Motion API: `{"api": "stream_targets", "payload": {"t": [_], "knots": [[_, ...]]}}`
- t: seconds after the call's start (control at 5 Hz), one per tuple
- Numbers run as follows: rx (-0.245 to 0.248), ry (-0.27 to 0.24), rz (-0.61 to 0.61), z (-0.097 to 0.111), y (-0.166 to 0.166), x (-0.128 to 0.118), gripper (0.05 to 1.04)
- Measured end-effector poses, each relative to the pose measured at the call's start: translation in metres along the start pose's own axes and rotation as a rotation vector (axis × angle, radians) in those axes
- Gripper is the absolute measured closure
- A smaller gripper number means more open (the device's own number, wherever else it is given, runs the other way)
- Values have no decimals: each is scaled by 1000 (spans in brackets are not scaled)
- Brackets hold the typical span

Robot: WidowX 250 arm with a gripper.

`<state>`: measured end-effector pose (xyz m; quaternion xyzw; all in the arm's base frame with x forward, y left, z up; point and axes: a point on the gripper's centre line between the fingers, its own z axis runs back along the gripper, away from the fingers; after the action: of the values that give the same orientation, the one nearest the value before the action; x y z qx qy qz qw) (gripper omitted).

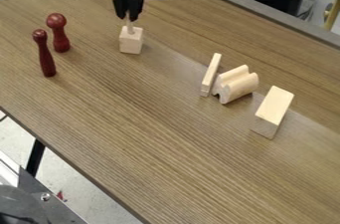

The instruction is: Move the cylinder from the block with hole to the table

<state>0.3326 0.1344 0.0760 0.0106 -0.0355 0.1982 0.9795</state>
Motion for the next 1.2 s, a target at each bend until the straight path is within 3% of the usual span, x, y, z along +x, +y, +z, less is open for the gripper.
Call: {"api": "stream_targets", "payload": {"t": [0.2, 0.8, 1.0, 1.2], "knots": [[-17, 5, 2, 0, -3, -1, 989], [-103, -45, -2, 50, -31, 4, 991], [-62, -12, -44, 63, -46, 1, 991], [22, 207, -78, 42, -56, -6, 991]]}}
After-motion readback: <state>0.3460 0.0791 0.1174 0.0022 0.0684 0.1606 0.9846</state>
